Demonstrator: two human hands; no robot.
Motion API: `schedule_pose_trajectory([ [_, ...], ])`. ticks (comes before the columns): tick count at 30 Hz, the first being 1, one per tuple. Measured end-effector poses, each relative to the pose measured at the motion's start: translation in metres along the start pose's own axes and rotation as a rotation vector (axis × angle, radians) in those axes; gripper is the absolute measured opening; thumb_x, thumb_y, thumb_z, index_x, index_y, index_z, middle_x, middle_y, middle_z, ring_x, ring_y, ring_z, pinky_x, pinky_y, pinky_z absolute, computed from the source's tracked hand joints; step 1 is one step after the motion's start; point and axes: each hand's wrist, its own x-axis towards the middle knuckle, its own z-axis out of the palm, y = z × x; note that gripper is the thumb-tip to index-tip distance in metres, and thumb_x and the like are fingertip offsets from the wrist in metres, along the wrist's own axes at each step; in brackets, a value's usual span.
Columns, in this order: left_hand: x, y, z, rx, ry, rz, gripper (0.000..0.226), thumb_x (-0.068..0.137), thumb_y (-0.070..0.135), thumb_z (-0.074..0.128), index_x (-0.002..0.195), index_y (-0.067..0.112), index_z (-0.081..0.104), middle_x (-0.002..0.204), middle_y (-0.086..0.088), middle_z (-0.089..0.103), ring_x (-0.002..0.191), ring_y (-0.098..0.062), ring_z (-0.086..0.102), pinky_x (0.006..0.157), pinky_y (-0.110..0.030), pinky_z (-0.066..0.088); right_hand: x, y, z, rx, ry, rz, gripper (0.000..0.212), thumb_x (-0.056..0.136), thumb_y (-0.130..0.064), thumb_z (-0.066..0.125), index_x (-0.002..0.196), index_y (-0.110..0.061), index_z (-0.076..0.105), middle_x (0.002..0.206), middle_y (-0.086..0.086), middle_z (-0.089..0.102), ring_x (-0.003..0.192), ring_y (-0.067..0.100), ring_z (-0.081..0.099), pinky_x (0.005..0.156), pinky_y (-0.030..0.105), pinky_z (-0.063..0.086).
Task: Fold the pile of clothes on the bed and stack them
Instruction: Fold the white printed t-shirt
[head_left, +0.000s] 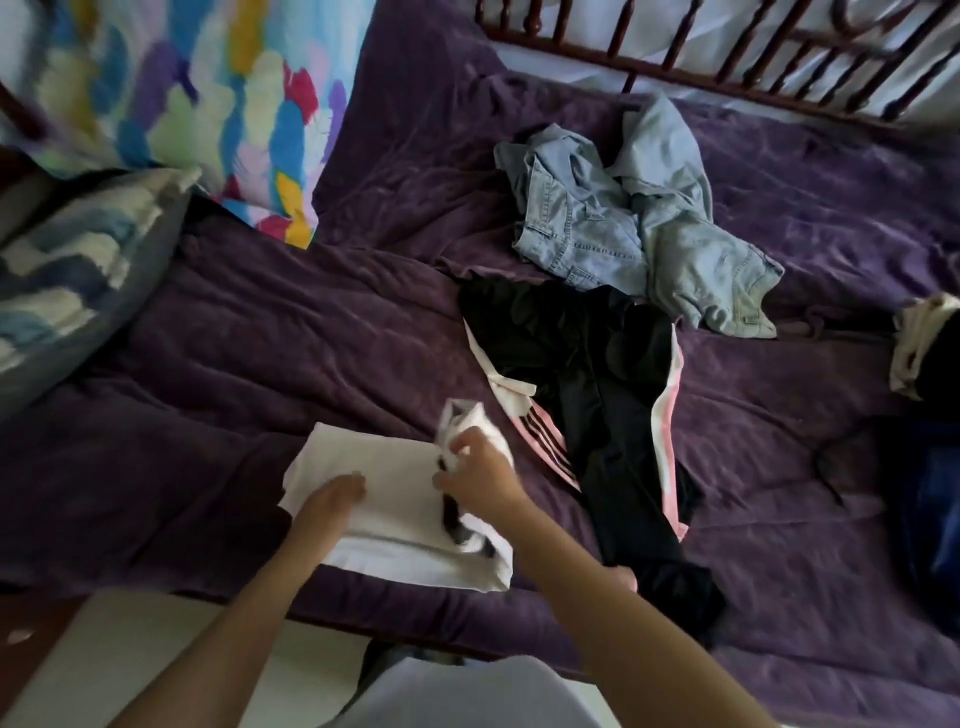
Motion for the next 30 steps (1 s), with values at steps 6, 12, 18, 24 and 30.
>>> schedule_pose_trajectory([
  [6,0.014,0.016,-0.019,-0.283,-0.061,-0.204,0.058,0.079,0.059,0.058,0.116,0.014,0.058,0.107,-0.008,0.065,0.098,-0.023,0.060,0.089,-0.035,0.046,0.008,0.024,0.046,0.490,-0.192,0.002,0.039,0.091,-0.001,0.049,0.123,-0.023,0.045,0.082,-0.007,0.059,0.065,0.002,0.056,0.056,0.012,0.041],
  [12,0.018,0.015,0.005,0.080,0.190,0.107,0.073,0.079,-0.007,0.055,0.143,0.016,0.030,0.134,-0.006,0.048,0.109,-0.023,0.050,0.087,-0.028,0.039,0.006,0.077,0.051,0.289,0.112,0.178,0.034,0.091,-0.003,0.046,0.123,-0.009,0.053,0.080,-0.002,0.056,0.071,0.012,0.051,0.060,0.018,0.040],
  [18,0.016,0.002,-0.045,0.380,0.325,0.085,0.077,0.083,0.005,0.059,0.149,0.016,0.020,0.148,-0.013,0.033,0.129,-0.037,0.037,0.103,-0.047,0.034,-0.001,0.081,0.076,-0.476,-0.119,-0.178,0.061,0.094,-0.032,0.048,0.147,-0.031,0.019,0.154,-0.001,0.017,0.139,0.020,0.019,0.111,0.035,0.025],
  [24,0.001,-0.045,-0.031,1.190,0.317,1.002,0.057,0.071,0.029,0.052,0.126,0.015,0.044,0.128,-0.021,0.055,0.120,-0.036,0.041,0.093,-0.051,0.033,0.013,0.091,0.116,-0.760,-0.062,-0.189,0.115,0.041,-0.058,0.085,0.136,-0.020,0.033,0.137,0.018,0.049,0.121,0.030,0.053,0.087,0.041,0.051],
  [30,0.010,-0.067,-0.048,1.467,-0.132,0.816,0.113,0.029,0.049,0.088,0.129,0.023,0.043,0.138,-0.005,0.038,0.126,-0.032,0.036,0.099,-0.047,0.026,0.031,0.103,0.126,-0.750,0.011,-0.313,0.122,0.010,-0.059,0.084,0.120,-0.028,0.044,0.104,0.008,0.068,0.098,0.023,0.049,0.062,0.033,0.055],
])
